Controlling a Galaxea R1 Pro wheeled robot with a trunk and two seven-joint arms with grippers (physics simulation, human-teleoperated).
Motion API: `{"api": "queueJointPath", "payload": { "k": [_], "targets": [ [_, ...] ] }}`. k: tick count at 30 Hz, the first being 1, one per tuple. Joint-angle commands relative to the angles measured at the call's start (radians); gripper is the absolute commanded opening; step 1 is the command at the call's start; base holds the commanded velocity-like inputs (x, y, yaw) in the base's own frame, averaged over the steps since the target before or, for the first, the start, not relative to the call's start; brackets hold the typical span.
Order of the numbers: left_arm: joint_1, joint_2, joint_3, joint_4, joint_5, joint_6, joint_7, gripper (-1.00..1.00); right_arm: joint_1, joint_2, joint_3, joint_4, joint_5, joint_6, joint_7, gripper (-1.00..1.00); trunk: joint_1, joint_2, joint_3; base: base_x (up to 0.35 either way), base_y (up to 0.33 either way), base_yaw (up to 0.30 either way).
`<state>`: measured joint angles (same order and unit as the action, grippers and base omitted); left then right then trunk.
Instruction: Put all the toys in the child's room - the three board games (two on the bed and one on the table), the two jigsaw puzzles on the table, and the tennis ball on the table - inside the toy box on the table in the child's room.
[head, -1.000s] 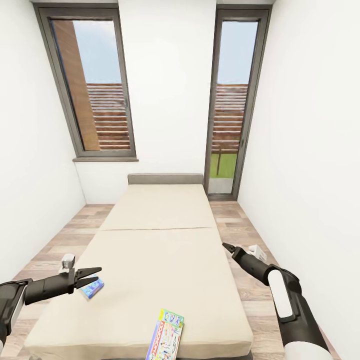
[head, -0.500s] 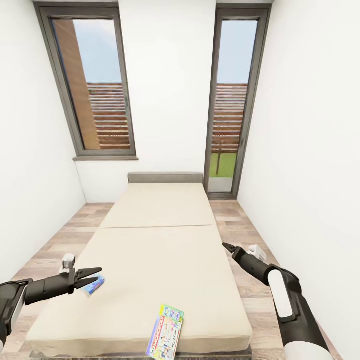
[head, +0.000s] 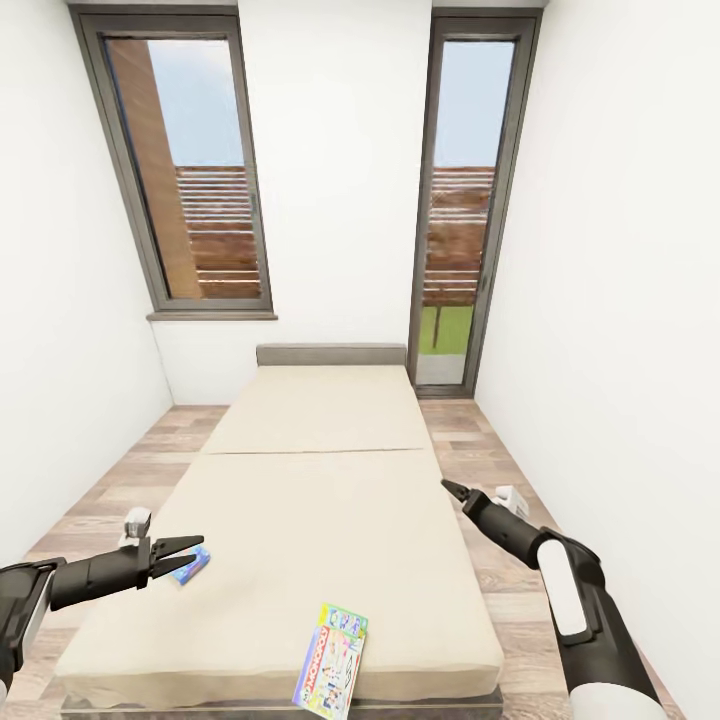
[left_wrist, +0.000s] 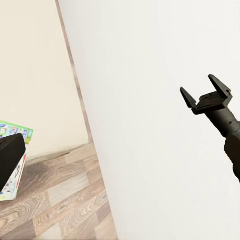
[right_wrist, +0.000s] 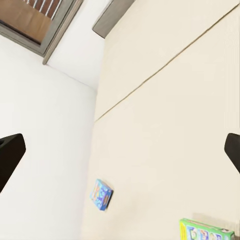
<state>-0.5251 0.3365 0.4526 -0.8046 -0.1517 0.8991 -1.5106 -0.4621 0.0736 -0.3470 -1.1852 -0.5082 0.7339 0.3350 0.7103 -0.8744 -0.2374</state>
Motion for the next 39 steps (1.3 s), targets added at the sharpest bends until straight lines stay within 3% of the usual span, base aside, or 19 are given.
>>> {"api": "queueJointPath", "payload": {
  "k": [1,9,19,25,39],
  "targets": [
    [-0.001,-0.001,0.003,-0.001,-0.011,0.010,-0.008,1.00,-0.001,0.001,-0.004,-0.001,-0.003,0.007,0.009,1.00,0.004,-0.008,-0.005,-0.001,0.000,0.000],
    [-0.001,-0.004,0.002,-0.001,-0.011,0.008,-0.007,1.00,-0.001,-0.003,-0.005,-0.001,-0.034,0.007,0.016,1.00,0.035,-0.064,-0.030,-0.003,0.000,0.000],
    [-0.001,-0.026,0.000,-0.001,-0.012,0.004,0.014,1.00,-0.001,-0.009,-0.004,-0.017,-0.127,0.006,0.014,1.00,0.073,-0.134,-0.061,-0.192,0.000,0.000],
    [-0.001,-0.033,0.000,-0.001,-0.009,0.003,0.086,1.00,-0.001,-0.008,-0.003,-0.048,-0.135,0.006,0.010,1.00,0.096,-0.176,-0.080,-0.043,0.000,0.000],
    [-0.001,-0.057,-0.002,-0.001,-0.009,-0.025,0.101,1.00,-0.001,-0.004,0.000,-0.051,-0.136,0.006,0.013,1.00,0.150,-0.274,-0.124,-0.182,0.000,0.000]
  ]
}}
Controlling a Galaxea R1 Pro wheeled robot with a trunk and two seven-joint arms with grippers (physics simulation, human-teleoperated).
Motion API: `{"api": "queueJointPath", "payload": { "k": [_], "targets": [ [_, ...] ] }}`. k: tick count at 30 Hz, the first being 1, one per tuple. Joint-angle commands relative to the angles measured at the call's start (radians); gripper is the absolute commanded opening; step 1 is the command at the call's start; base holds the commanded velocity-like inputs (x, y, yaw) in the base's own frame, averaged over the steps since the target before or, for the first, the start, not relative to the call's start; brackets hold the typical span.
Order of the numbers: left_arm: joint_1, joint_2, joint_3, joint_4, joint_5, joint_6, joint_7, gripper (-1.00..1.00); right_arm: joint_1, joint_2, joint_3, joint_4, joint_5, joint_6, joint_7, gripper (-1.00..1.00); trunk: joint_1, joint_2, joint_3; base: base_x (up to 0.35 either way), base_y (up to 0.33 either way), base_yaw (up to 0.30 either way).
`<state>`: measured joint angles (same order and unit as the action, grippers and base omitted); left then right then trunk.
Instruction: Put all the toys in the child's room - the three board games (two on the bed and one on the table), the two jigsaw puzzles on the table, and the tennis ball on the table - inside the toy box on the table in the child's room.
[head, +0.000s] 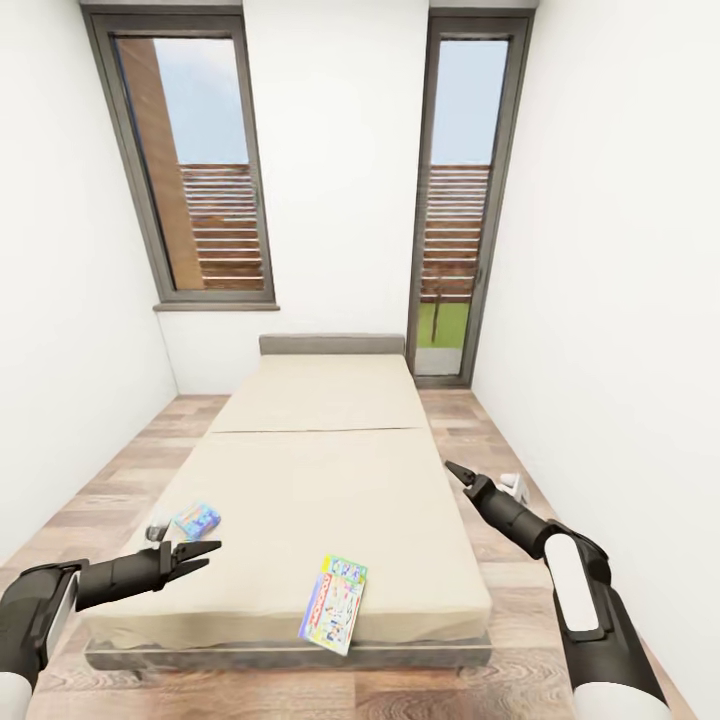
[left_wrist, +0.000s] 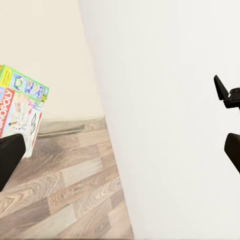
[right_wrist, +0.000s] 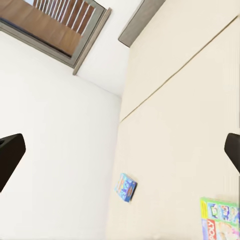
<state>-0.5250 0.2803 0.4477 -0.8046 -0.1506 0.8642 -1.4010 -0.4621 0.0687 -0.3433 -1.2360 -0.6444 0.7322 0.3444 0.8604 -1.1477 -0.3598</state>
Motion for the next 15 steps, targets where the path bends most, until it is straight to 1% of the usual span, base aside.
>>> {"api": "queueJointPath", "payload": {
  "k": [1,8,10,15],
  "targets": [
    [-0.001,-0.001,0.003,-0.001,-0.010,0.004,-0.007,1.00,-0.001,0.002,-0.004,0.000,0.000,0.007,0.004,1.00,0.003,-0.008,-0.004,-0.282,0.000,0.000],
    [-0.001,-0.008,0.003,-0.001,-0.010,-0.009,-0.003,1.00,-0.001,0.004,-0.002,0.000,0.000,0.007,0.004,1.00,0.030,-0.057,-0.026,-0.248,0.000,0.000],
    [-0.001,-0.011,0.003,-0.001,-0.010,-0.009,-0.003,1.00,-0.001,0.004,-0.002,0.001,0.000,0.007,0.004,1.00,0.038,-0.071,-0.033,-0.111,0.000,0.000],
    [-0.001,-0.014,0.002,-0.001,-0.010,-0.011,-0.003,1.00,-0.001,0.000,-0.002,0.002,-0.001,0.007,0.004,1.00,0.057,-0.106,-0.048,-0.034,0.000,0.000]
  ]
}}
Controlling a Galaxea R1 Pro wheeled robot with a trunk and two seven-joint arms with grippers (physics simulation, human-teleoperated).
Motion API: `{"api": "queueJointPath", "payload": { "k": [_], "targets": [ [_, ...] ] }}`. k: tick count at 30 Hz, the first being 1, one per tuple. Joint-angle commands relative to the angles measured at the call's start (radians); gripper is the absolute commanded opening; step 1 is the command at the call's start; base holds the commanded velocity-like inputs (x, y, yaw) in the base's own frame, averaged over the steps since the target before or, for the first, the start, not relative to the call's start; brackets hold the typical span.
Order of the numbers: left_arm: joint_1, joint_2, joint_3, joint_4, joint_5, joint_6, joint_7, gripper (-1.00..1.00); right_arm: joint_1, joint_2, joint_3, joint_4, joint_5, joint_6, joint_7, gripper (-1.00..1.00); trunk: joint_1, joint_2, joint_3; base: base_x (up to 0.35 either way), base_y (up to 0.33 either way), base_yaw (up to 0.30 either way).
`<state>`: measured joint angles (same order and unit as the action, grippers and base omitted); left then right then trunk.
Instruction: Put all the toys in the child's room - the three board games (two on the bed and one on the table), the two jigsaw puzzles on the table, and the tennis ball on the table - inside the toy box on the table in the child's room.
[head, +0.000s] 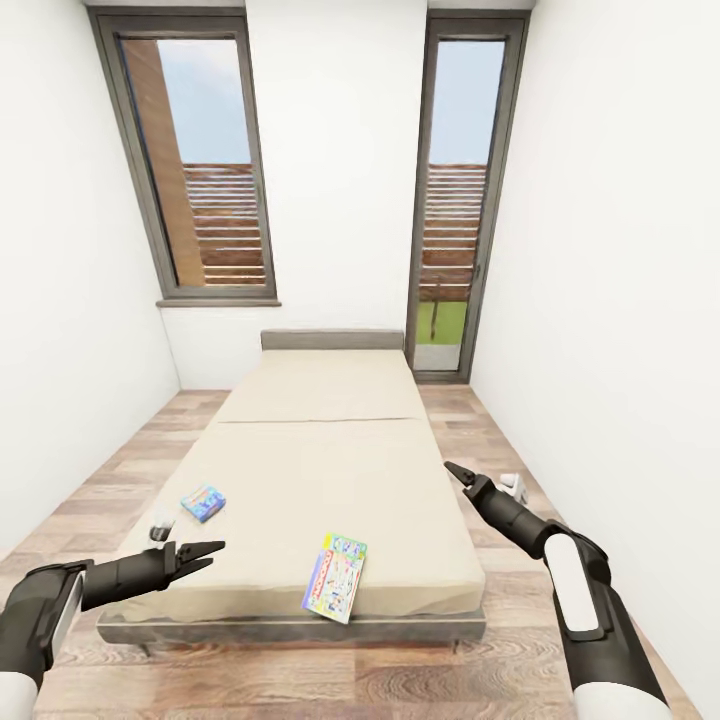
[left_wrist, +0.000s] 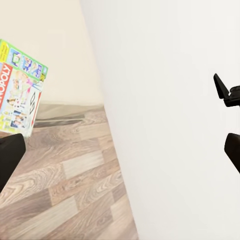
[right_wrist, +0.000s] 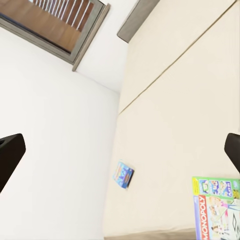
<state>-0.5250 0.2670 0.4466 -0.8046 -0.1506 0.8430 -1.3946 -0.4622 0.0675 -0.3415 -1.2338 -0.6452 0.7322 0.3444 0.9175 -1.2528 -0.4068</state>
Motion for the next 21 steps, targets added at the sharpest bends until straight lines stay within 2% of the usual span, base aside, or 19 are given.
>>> {"api": "queueJointPath", "payload": {
  "k": [1,21],
  "targets": [
    [-0.001,-0.001,0.003,-0.001,-0.010,0.011,-0.009,1.00,-0.001,0.000,-0.004,0.001,0.000,0.008,0.004,1.00,0.004,-0.008,-0.004,-0.012,0.000,0.000],
    [-0.001,-0.002,0.004,-0.001,-0.010,0.011,-0.009,1.00,-0.001,0.005,-0.006,-0.002,-0.001,0.007,0.006,1.00,0.081,-0.148,-0.067,-0.001,0.000,0.000]
  ]
}}
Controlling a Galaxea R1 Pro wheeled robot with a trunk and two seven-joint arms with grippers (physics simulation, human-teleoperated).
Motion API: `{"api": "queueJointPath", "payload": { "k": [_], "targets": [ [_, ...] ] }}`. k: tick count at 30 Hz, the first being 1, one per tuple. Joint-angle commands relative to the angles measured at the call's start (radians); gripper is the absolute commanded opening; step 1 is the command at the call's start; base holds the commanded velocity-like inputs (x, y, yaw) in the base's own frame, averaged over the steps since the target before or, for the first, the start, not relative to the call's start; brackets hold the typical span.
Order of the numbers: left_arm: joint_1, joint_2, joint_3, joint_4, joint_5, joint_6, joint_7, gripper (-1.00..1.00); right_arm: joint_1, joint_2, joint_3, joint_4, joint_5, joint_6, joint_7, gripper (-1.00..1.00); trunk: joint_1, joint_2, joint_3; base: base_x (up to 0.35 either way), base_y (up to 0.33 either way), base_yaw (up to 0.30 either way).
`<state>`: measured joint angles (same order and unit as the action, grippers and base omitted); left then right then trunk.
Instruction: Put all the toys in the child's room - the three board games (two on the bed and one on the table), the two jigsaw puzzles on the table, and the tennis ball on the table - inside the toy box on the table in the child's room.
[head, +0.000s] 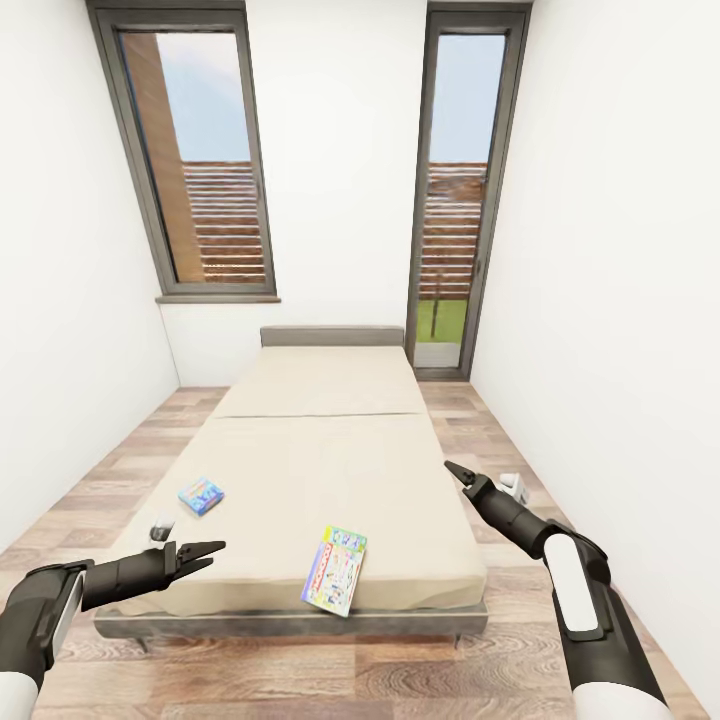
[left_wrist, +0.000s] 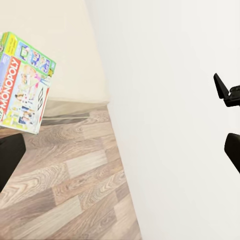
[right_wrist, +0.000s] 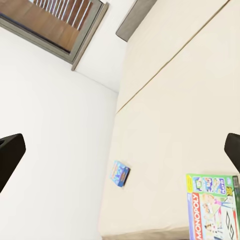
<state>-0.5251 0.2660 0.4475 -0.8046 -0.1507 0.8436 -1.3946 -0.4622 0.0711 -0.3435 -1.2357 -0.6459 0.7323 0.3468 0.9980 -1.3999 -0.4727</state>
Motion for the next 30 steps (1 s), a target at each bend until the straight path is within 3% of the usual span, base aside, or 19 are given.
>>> {"api": "queueJointPath", "payload": {
  "k": [1,30],
  "targets": [
    [-0.001,-0.001,0.003,-0.001,-0.010,0.010,-0.009,1.00,-0.001,0.001,-0.003,0.000,0.000,0.007,0.004,1.00,0.004,-0.008,-0.004,0.000,0.000,0.000],
    [-0.001,-0.016,-0.002,-0.001,-0.012,-0.003,-0.005,1.00,-0.001,0.002,-0.002,-0.001,0.000,0.008,0.008,1.00,0.115,-0.211,-0.095,0.000,0.000,0.000]
  ]
}}
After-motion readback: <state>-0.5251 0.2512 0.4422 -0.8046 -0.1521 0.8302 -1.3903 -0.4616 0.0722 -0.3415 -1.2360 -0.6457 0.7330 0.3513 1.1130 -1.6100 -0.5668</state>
